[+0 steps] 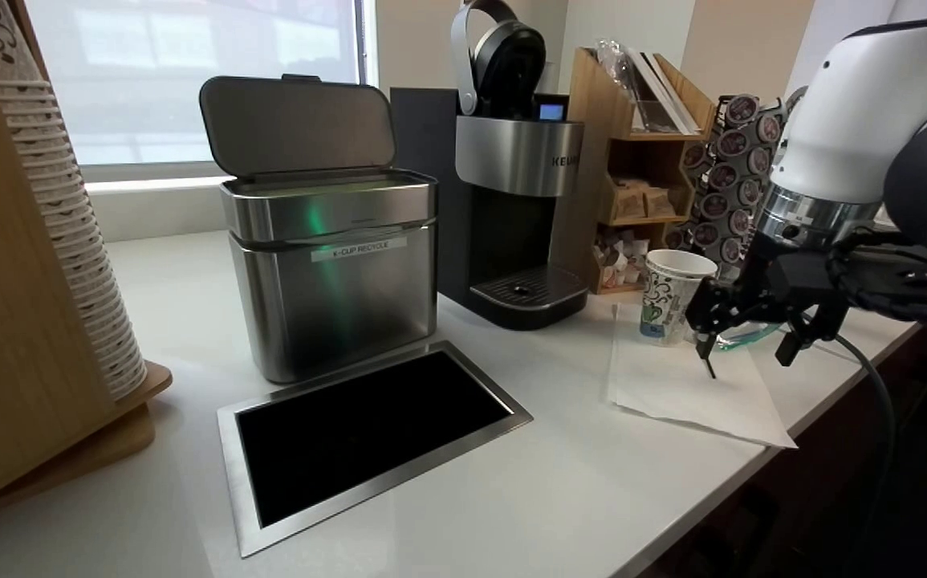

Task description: Put the black straw from the napkin in the stacked coffee cups on the napkin.

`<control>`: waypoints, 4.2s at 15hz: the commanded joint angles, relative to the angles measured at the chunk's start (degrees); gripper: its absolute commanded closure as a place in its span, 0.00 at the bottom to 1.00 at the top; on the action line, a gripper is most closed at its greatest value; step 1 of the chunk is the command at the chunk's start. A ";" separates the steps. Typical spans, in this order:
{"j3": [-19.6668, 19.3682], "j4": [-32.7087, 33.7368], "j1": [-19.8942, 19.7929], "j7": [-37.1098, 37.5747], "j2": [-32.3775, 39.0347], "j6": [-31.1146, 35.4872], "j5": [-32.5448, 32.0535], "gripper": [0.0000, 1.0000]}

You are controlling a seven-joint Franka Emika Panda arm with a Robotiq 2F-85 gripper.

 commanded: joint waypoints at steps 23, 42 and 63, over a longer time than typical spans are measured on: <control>1.28 7.62 -2.76 15.15 10.80 4.86 -20.47 0.30; 1.24 8.15 -2.67 16.20 12.43 6.32 -19.89 0.57; 1.39 7.87 -2.73 15.72 12.09 6.65 -18.10 0.99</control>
